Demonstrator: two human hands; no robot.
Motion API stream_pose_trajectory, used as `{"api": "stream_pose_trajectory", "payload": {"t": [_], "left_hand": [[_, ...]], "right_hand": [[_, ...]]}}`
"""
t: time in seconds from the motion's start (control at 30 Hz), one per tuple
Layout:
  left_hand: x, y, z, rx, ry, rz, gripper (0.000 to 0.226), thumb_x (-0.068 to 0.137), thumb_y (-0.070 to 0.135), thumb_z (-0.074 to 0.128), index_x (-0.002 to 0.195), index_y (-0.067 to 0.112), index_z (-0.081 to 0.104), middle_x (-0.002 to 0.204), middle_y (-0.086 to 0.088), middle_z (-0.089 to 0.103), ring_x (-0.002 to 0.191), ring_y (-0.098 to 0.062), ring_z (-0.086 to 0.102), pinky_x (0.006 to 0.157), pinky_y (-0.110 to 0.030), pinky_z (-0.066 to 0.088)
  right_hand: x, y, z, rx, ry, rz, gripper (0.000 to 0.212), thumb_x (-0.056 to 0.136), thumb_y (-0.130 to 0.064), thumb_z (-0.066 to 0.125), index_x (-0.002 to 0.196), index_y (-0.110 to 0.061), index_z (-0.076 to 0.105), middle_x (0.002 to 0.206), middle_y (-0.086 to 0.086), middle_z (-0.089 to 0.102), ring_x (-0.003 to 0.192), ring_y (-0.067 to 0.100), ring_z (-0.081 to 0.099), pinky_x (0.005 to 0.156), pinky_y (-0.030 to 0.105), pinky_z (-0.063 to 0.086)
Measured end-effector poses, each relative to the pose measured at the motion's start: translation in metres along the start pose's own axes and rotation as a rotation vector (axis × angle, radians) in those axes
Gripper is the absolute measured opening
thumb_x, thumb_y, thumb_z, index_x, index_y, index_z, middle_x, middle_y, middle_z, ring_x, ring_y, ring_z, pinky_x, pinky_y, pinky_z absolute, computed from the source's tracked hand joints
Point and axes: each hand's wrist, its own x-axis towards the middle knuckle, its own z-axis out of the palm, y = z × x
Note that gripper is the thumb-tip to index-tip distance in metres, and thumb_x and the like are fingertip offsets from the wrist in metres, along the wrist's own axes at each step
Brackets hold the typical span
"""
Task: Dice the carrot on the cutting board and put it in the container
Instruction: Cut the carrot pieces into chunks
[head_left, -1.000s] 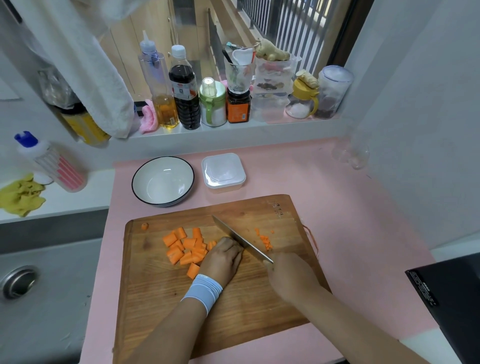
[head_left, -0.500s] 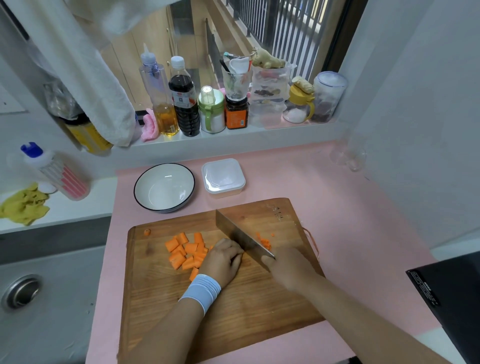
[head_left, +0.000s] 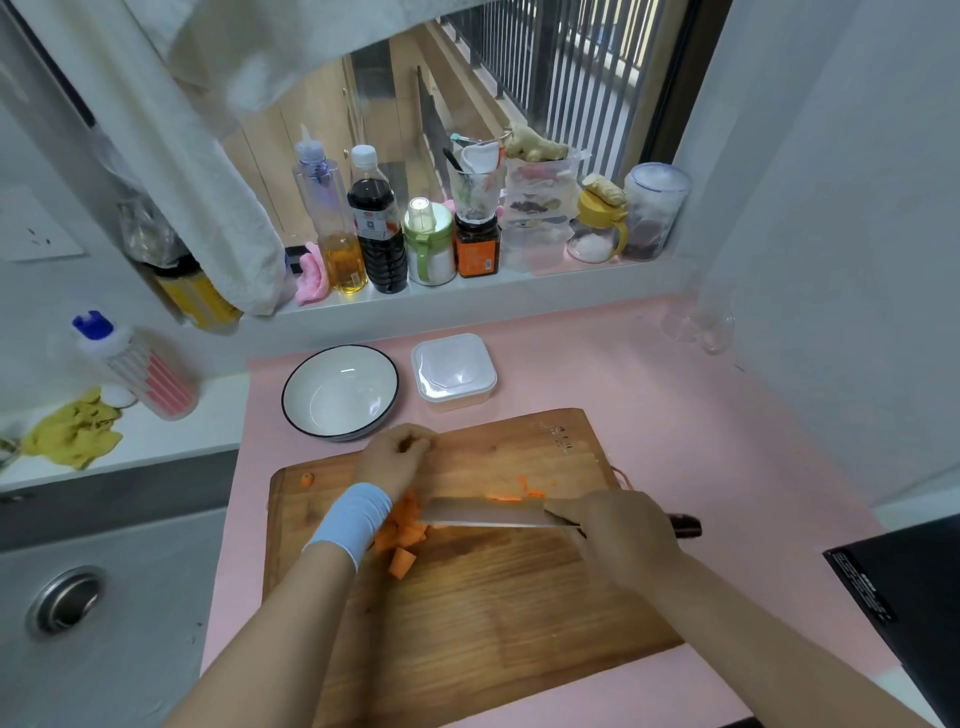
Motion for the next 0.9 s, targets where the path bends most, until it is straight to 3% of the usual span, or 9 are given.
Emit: {"api": "stream_pose_trajectory", "payload": {"t": [0.07,0.13,0.23,0.33,0.47,0.57,0.67,0.8,0.9], "left_hand": [[-0.003,0.013,0.004,0.096,-0.283,-0.033,0.010,0.088,0.030,0.068,0.093,0.038,0.072,0.102,0.014,0.070,0.103,-0.010,0.062,0.097,-0.027,0.044],[-0.010,0.027,0.012,0.193,-0.530,-0.037,0.015,0.085,0.039,0.071,0.100,0.043,0.070,0.098,0.021,0.068,0.097,-0.003,0.061,0.092,-0.022,0.045],[-0.013,0.033,0.025,0.372,-0.699,0.004,0.029,0.084,0.044,0.070,0.114,0.045,0.068,0.113,0.025,0.065,0.106,0.003,0.055,0.101,-0.021,0.038],[-0.011,0.029,0.032,0.363,-0.664,0.000,0.020,0.086,0.042,0.069,0.106,0.046,0.071,0.116,0.026,0.064,0.109,0.004,0.054,0.101,-0.018,0.036],[-0.008,0.023,0.040,0.232,-0.598,0.001,0.016,0.087,0.023,0.072,0.102,0.026,0.076,0.078,0.035,0.063,0.075,0.021,0.055,0.078,-0.002,0.041],[-0.001,0.013,0.035,0.190,-0.495,-0.039,0.011,0.084,0.007,0.071,0.091,0.011,0.078,0.059,0.014,0.065,0.049,0.006,0.053,0.067,-0.014,0.048],[0.003,0.002,0.025,0.149,-0.341,-0.057,0.011,0.082,0.005,0.074,0.089,0.013,0.078,0.064,0.018,0.066,0.055,0.005,0.054,0.063,-0.007,0.042],[0.002,-0.009,0.017,0.131,-0.161,-0.048,0.013,0.085,0.007,0.071,0.091,0.018,0.077,0.083,0.010,0.068,0.077,-0.003,0.059,0.062,0.001,0.036],[-0.006,-0.008,0.025,0.174,-0.201,-0.034,0.015,0.088,0.012,0.068,0.087,0.025,0.075,0.074,0.015,0.068,0.065,-0.010,0.061,0.055,-0.006,0.042]], "right_hand": [[0.001,0.000,0.003,-0.057,0.001,-0.031,0.023,0.090,-0.023,0.054,0.098,-0.040,0.068,0.072,-0.014,0.062,0.062,0.005,0.051,0.051,0.025,0.035],[0.002,-0.003,0.006,-0.129,0.023,-0.041,0.021,0.086,-0.024,0.058,0.095,-0.038,0.069,0.069,-0.014,0.060,0.059,0.004,0.051,0.047,0.023,0.030],[0.003,-0.004,0.007,-0.178,0.073,-0.078,0.020,0.075,-0.023,0.070,0.089,-0.037,0.070,0.064,-0.013,0.058,0.055,0.007,0.052,0.044,0.025,0.034],[0.002,-0.002,0.003,-0.167,0.122,-0.131,0.035,0.065,-0.017,0.081,0.092,-0.038,0.073,0.061,-0.014,0.056,0.051,0.008,0.052,0.043,0.022,0.031],[0.002,0.000,0.001,-0.196,0.124,-0.147,0.040,0.061,-0.013,0.078,0.093,-0.037,0.075,0.057,-0.013,0.054,0.048,0.010,0.052,0.043,0.021,0.028],[-0.001,0.002,0.002,-0.168,0.056,-0.083,0.030,0.072,-0.015,0.066,0.092,-0.038,0.071,0.063,-0.012,0.058,0.055,0.008,0.053,0.044,0.024,0.037],[-0.005,0.007,-0.004,-0.040,-0.027,0.033,0.023,0.089,-0.021,0.050,0.097,-0.036,0.066,0.074,-0.011,0.064,0.066,0.008,0.059,0.056,0.026,0.046],[-0.007,0.007,-0.010,0.131,-0.072,0.263,0.027,0.100,-0.042,0.051,0.121,-0.046,0.068,0.100,-0.015,0.073,0.091,0.010,0.066,0.075,0.026,0.051],[0.000,0.002,-0.005,0.293,-0.095,0.405,0.029,0.101,-0.037,0.049,0.124,-0.042,0.068,0.083,-0.019,0.065,0.077,0.005,0.060,0.064,0.023,0.046]]}}
